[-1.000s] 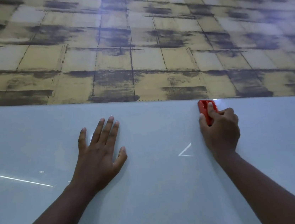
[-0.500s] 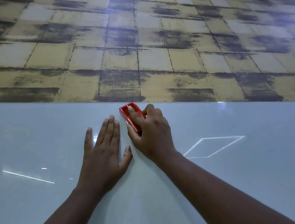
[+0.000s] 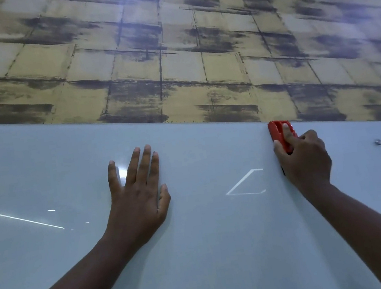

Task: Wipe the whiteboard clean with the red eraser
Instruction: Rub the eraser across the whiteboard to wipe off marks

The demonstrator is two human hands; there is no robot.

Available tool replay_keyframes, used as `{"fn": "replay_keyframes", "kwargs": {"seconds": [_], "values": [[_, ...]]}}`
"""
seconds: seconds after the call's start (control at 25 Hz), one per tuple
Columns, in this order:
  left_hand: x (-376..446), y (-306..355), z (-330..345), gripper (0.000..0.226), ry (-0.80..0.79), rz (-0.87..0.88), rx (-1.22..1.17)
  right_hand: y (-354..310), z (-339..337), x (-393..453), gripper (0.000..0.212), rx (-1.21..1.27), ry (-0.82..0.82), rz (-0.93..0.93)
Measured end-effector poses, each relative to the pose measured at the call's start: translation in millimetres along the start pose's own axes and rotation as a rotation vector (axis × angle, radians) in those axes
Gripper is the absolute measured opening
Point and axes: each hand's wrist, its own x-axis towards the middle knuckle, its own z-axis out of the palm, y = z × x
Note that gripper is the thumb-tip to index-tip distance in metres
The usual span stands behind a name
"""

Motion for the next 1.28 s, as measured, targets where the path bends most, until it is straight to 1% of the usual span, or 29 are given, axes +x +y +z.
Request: {"fn": "replay_keyframes", "kwargs": {"seconds": [0.12,0.16,0.2,0.28,0.36,0.44,0.52,0.64,0.76,0.84,0.92,1.0,1.08,1.2,1.28], "values": [[2,42,2,0.070,0.012,0.064,-0.020,-11,-3,-10,0.058,0.019,-0.026,0.023],[5,56,4,0.070,0.011,0.071,-0.024,-21,-3,-21,0.056,0.039,-0.015,-0.001],[9,70,7,0.070,0.006,0.073,-0.030,-31,-3,-36,0.056,0.065,0.003,-0.062],[19,95,12,0.071,-0.016,0.047,-0.051,-44,-6,-71,0.058,0.109,0.002,-0.299],[27,113,15,0.072,-0.043,0.012,-0.074,-37,-9,-85,0.060,0.122,-0.024,-0.514],[26,117,18,0.071,-0.037,0.001,-0.095,-17,-11,-73,0.059,0.111,-0.005,-0.609],[21,116,18,0.070,-0.025,0.009,-0.114,7,-9,-53,0.060,0.092,0.005,-0.562],[18,115,15,0.068,-0.010,0.014,-0.128,46,-2,-12,0.058,0.043,0.012,-0.338],[13,118,13,0.067,-0.006,0.019,-0.126,90,-6,18,0.059,-0.053,-0.022,-0.116],[8,119,12,0.067,-0.012,0.026,-0.125,110,-11,17,0.059,-0.090,-0.030,-0.009],[2,121,10,0.067,-0.021,0.025,-0.132,113,-15,5,0.057,-0.083,-0.044,0.060],[-2,123,8,0.067,-0.024,0.021,-0.141,100,-17,-13,0.056,-0.043,-0.043,0.067],[-4,125,7,0.066,-0.023,0.017,-0.157,76,-19,-35,0.054,0.016,-0.029,0.016],[-10,129,5,0.066,-0.031,0.009,-0.180,30,-28,-88,0.057,0.112,-0.034,-0.135],[-21,130,2,0.066,-0.048,0.005,-0.199,7,-37,-131,0.057,0.150,-0.076,-0.267]]}}
